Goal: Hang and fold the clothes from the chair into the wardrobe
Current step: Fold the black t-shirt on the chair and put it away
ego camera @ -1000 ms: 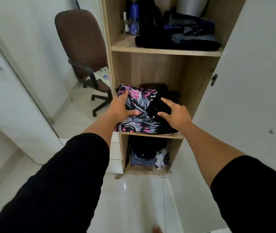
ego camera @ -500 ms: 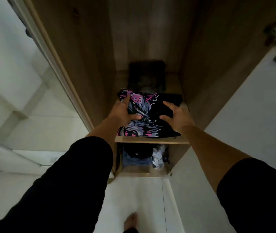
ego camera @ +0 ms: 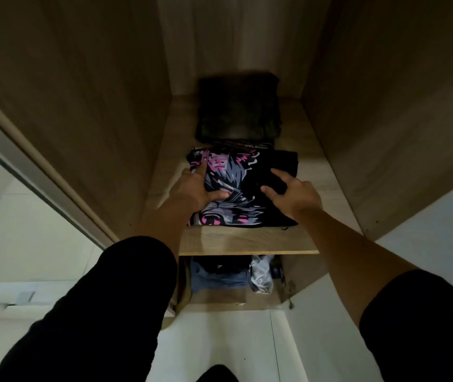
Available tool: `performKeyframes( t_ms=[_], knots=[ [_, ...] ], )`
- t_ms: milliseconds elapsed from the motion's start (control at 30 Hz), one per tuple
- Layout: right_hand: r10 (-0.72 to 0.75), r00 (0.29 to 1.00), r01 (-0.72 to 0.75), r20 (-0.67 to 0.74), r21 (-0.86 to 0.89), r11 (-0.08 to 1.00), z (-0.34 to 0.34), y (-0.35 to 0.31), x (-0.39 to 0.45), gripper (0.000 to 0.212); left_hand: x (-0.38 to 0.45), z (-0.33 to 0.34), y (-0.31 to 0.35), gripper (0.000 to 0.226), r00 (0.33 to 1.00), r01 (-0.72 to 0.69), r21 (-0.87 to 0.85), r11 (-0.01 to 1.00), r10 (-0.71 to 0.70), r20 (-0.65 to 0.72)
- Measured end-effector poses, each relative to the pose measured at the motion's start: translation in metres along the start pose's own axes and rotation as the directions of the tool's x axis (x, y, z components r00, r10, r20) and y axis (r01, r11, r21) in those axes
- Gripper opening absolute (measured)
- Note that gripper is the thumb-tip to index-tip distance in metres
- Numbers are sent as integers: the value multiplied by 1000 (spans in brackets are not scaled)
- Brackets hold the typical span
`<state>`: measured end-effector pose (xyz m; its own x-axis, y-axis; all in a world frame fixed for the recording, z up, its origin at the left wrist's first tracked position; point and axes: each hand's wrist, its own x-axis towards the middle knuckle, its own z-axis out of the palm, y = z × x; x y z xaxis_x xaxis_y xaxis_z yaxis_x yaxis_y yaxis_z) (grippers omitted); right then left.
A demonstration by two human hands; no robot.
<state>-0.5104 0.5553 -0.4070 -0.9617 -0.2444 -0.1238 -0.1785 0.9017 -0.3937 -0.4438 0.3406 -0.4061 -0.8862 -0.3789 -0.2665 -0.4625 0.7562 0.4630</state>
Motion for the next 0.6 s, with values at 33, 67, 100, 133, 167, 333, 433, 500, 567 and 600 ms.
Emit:
performKeyframes(
  t_ms=[33,67,100,133,167,333,433,500,567,600],
  knots=[
    [3,1000,-3,18,-40,999,-1,0,0,62,-3,0,2,109,1000,13,28,1000,-13,17],
    [7,999,-3,45,-81,997,-2,0,-1,64,-7,-1,3,107,999,29,45,999,-30,36],
    [15,997,-6,80,-112,994,-5,-1,-2,65,-11,-2,5,105,997,45,42,998,-47,55],
    [26,994,-12,107,-135,991,-9,-1,-4,67,-17,-5,7,102,996,63,23,998,-64,66],
    [36,993,-18,113,-157,988,-14,-2,-6,70,-21,-9,8,100,995,75,2,997,-75,66],
    [-13,1000,13,15,10,1000,-52,-19,-35,71,-55,-41,23,88,997,75,-122,990,-76,-5],
    [8,998,-21,55,236,972,-85,-36,-63,69,-88,-70,40,76,999,25,-288,957,-33,-24],
    [18,998,-38,64,313,949,-112,-49,-87,68,-117,-92,55,67,998,0,-361,933,-23,-59],
    [26,997,-49,66,384,922,-140,-61,-112,68,-147,-113,71,62,994,-2,-405,914,-41,-98],
    [26,997,-53,71,413,909,-153,-66,-125,68,-164,-123,78,61,992,-4,-429,903,-51,-115]
  ],
)
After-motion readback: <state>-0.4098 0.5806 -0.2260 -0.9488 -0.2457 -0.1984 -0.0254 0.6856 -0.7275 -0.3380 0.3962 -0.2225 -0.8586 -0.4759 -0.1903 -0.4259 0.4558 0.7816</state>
